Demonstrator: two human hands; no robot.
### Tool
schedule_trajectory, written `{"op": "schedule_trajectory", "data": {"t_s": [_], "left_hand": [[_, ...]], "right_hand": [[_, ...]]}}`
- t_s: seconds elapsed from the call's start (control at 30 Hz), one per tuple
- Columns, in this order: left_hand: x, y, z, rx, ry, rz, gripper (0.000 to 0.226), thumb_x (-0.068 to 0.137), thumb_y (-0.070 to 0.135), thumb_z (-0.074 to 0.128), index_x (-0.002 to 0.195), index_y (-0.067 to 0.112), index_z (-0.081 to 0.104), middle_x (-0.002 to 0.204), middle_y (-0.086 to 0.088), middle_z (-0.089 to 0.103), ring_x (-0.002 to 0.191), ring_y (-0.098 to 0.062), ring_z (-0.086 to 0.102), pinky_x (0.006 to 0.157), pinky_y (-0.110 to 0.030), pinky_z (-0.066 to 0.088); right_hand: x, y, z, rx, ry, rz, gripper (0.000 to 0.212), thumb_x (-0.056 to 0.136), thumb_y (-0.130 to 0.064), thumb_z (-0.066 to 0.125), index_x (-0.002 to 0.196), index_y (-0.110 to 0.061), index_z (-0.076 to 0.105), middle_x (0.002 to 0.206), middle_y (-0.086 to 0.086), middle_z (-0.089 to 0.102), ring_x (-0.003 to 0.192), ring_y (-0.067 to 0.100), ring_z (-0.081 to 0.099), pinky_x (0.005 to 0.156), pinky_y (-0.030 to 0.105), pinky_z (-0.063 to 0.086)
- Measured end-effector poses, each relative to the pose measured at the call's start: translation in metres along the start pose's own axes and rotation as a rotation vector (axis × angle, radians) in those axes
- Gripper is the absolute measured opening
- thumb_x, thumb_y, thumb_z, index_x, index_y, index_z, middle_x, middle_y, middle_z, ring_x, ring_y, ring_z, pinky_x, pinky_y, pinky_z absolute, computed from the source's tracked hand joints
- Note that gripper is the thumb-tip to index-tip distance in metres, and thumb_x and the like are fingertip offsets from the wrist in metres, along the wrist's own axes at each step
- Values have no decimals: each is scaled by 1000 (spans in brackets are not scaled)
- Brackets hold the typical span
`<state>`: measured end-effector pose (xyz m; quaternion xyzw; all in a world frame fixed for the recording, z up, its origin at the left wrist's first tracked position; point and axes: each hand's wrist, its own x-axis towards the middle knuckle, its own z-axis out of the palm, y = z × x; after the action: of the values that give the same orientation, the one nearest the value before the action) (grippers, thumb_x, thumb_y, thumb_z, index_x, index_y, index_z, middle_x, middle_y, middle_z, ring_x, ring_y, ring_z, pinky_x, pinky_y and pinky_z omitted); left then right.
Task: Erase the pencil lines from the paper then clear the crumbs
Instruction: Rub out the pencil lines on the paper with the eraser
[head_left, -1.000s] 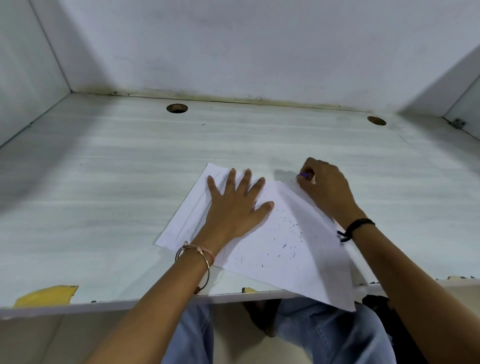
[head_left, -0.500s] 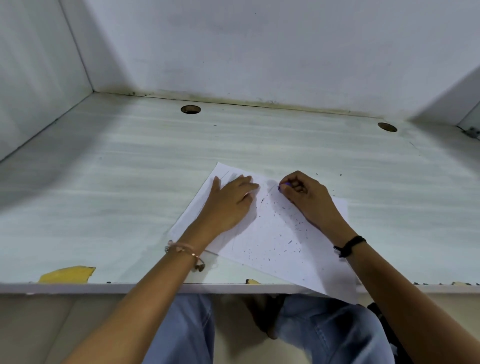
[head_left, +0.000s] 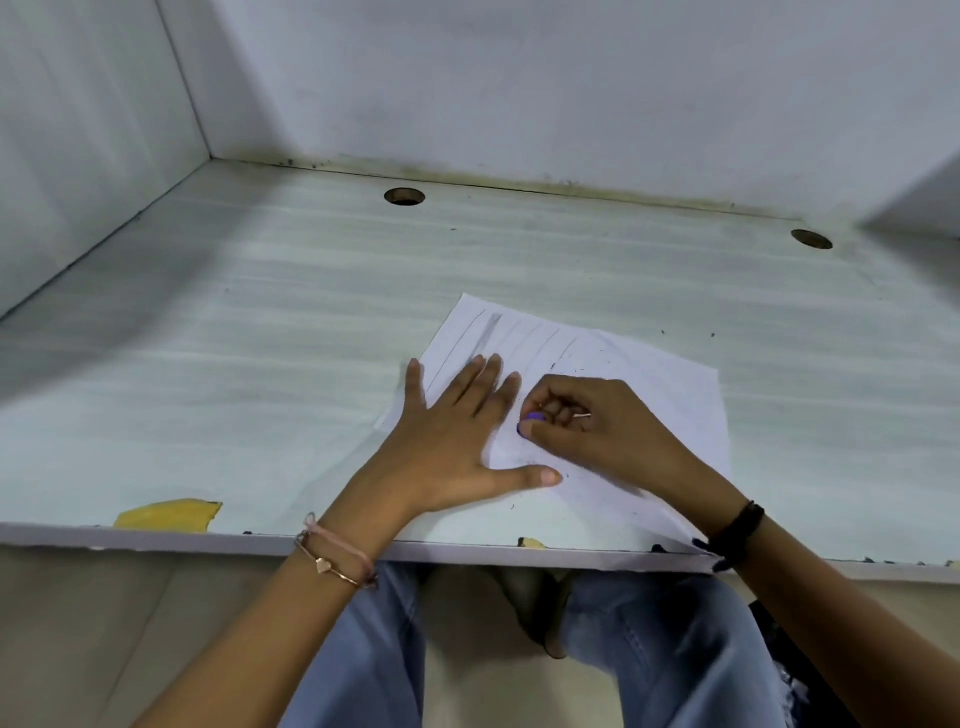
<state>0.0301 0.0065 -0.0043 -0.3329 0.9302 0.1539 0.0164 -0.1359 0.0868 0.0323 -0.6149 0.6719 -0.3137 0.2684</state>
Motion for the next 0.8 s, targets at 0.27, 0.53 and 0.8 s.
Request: {"op": "schedule_trajectory", "data": {"t_s": [0.27,0.53,0.8], "left_hand": [[1,3,7,80,69,-3,111,69,94,20,154,31,-16,160,4,-26,145,-10,-28,112,-63,-17],[3,-4,5,37,25,38,86,84,83,19,150,44,-20,157,5,-33,142,-10,-34,111,-61,-21],[6,-3,6,-16,126,-8,51,105,38,9,154,39,-3,161,18,-14,146,0,-18,117,-52,-15]], "right_hand": [[-9,-2,-6,-36,-148,-51,3,83,-17,71,82,-19,72,72,0,69,64,12,60,63,17,46],[6,4,-7,-76,-27,-33,6,82,-19,74,77,-17,70,62,-6,60,54,2,49,55,11,41],[-7,2,-1,-11,-79,-53,4,81,-19,74,80,-16,72,71,2,68,61,4,53,61,13,43]]}}
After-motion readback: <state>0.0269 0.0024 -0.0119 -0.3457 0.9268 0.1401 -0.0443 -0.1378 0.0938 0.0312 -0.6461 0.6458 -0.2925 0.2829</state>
